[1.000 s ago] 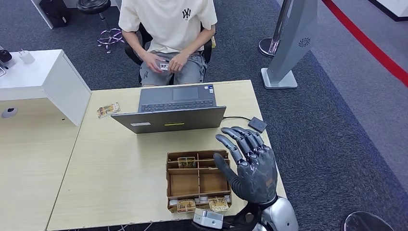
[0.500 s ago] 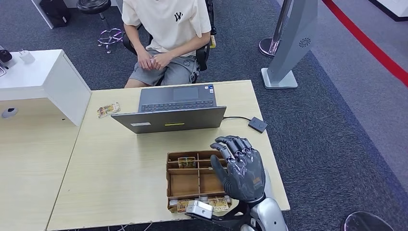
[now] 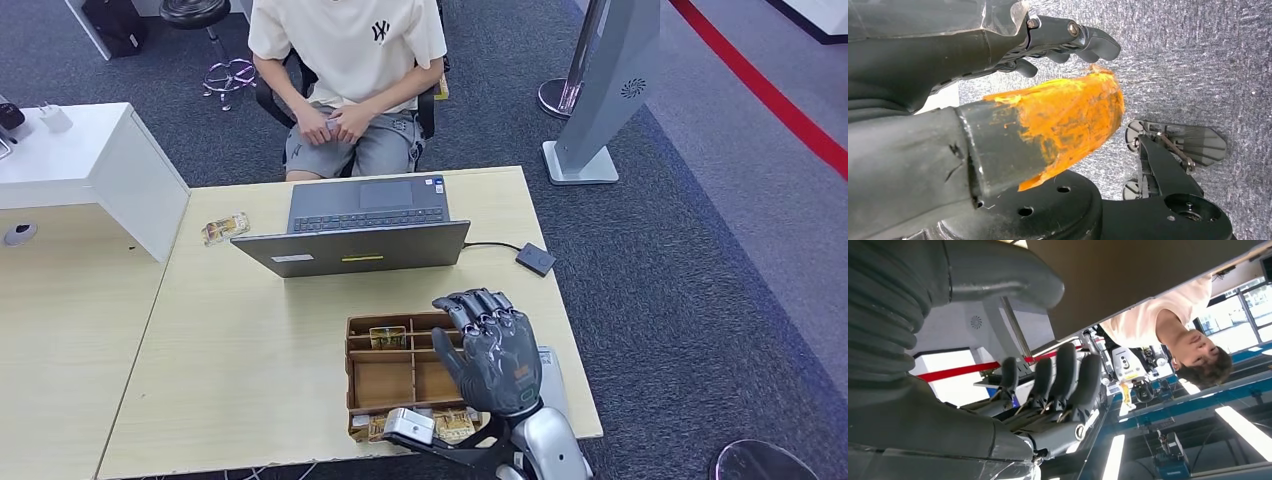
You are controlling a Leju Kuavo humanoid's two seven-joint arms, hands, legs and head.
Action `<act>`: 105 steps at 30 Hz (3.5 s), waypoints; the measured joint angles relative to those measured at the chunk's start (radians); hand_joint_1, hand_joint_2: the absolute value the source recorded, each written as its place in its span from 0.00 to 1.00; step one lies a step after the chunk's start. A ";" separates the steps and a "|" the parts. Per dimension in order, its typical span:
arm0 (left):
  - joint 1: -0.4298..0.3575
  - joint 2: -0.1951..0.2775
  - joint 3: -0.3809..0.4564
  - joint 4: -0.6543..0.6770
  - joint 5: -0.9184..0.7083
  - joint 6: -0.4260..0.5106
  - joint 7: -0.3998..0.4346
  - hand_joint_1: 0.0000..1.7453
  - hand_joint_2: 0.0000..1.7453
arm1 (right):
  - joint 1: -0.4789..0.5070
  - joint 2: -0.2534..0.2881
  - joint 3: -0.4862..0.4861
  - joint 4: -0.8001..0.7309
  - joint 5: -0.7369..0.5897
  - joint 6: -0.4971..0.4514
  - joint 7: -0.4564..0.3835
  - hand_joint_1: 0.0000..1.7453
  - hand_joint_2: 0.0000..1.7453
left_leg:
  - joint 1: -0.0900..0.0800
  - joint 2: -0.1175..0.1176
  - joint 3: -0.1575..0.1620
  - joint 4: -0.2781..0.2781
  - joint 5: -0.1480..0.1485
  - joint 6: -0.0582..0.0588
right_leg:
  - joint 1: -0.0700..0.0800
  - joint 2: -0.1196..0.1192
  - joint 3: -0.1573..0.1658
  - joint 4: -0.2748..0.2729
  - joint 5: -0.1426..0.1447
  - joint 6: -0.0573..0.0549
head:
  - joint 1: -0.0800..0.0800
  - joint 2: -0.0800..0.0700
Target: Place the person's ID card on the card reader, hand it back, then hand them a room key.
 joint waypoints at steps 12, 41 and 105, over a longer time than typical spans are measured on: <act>0.000 0.001 0.004 0.000 0.000 0.001 0.003 0.00 0.00 | -0.005 -0.029 0.016 0.024 0.021 0.000 0.046 0.46 1.00 | 0.000 0.000 0.000 0.000 0.000 0.000 | 0.000 0.000 0.000 0.000 0.000 0.000 | 0.000 0.000; 0.000 0.001 0.017 0.000 0.000 0.003 0.003 0.00 0.00 | -0.005 -0.058 0.021 0.066 0.019 0.000 0.074 0.52 1.00 | 0.000 0.000 0.000 0.000 0.000 0.000 | 0.000 0.000 0.000 0.000 0.000 0.000 | 0.000 0.000; 0.001 0.007 0.017 0.000 0.000 0.000 -0.007 0.00 0.00 | -0.052 -0.085 -0.072 0.311 0.012 0.000 0.118 0.98 1.00 | 0.000 0.000 0.000 0.000 0.000 0.000 | 0.000 0.000 0.000 0.000 0.000 0.000 | 0.000 0.000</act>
